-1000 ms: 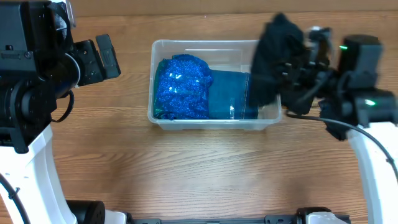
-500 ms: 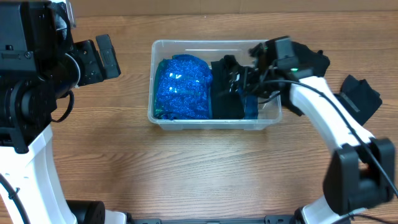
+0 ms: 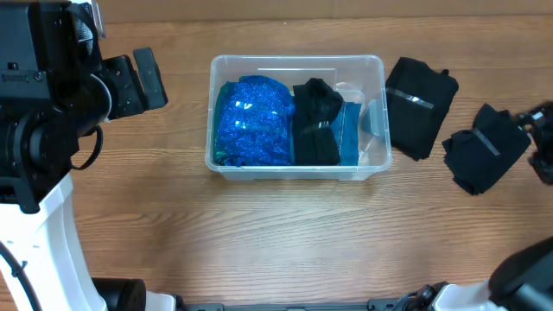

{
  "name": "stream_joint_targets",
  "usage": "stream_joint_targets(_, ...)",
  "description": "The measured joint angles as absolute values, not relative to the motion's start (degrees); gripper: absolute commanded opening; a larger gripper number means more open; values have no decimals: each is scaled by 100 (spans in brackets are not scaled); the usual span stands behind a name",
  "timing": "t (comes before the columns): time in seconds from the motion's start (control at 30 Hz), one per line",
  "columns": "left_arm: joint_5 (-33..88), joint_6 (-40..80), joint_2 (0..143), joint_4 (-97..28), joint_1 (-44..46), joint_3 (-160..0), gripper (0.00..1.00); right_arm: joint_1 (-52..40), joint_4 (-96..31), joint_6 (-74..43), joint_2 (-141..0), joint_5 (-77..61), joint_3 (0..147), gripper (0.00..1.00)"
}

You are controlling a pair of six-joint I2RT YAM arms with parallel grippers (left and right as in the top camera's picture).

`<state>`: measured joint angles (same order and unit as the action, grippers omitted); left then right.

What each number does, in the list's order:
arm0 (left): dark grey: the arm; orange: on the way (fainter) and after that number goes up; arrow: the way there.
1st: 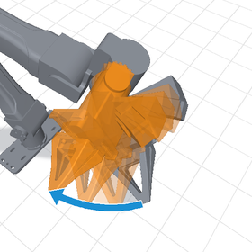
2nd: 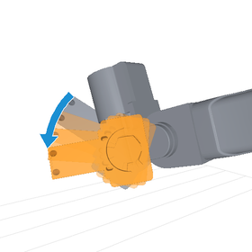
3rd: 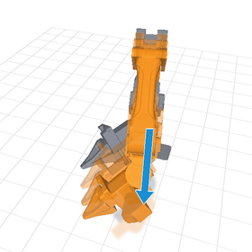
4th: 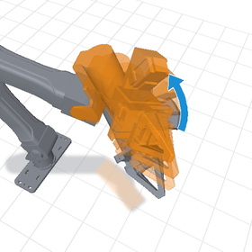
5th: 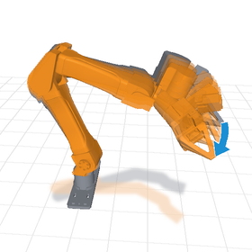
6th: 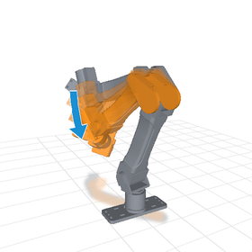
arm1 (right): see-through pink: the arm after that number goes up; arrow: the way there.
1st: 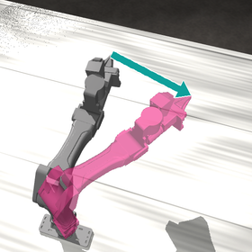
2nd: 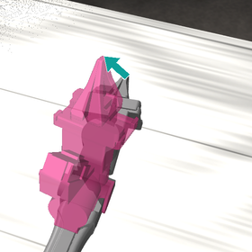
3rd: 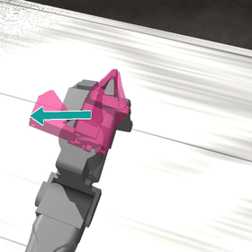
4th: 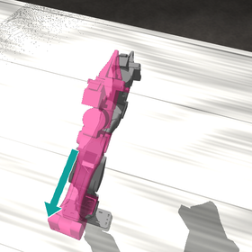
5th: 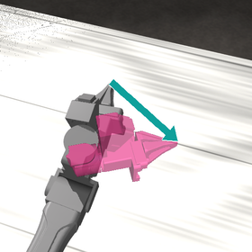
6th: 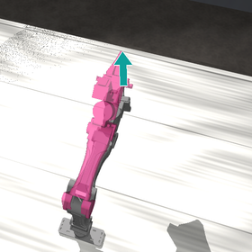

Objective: Pack container
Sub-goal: 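Place the black clothing into the bin beside the sequined fabric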

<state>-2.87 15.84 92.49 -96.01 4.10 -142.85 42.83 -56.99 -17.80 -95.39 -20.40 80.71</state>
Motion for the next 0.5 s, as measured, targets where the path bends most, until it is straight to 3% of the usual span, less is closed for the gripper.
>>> stream_joint_targets(0.37,-287,1584,9249,-9601,410,-14285,100,4619,-4845,-1612,-11336,-1715,8042,100)
stream_joint_targets(0.5,-287,1584,9249,-9601,410,-14285,100,4545,-4431,-1553,-11767,-1846,8053,85)
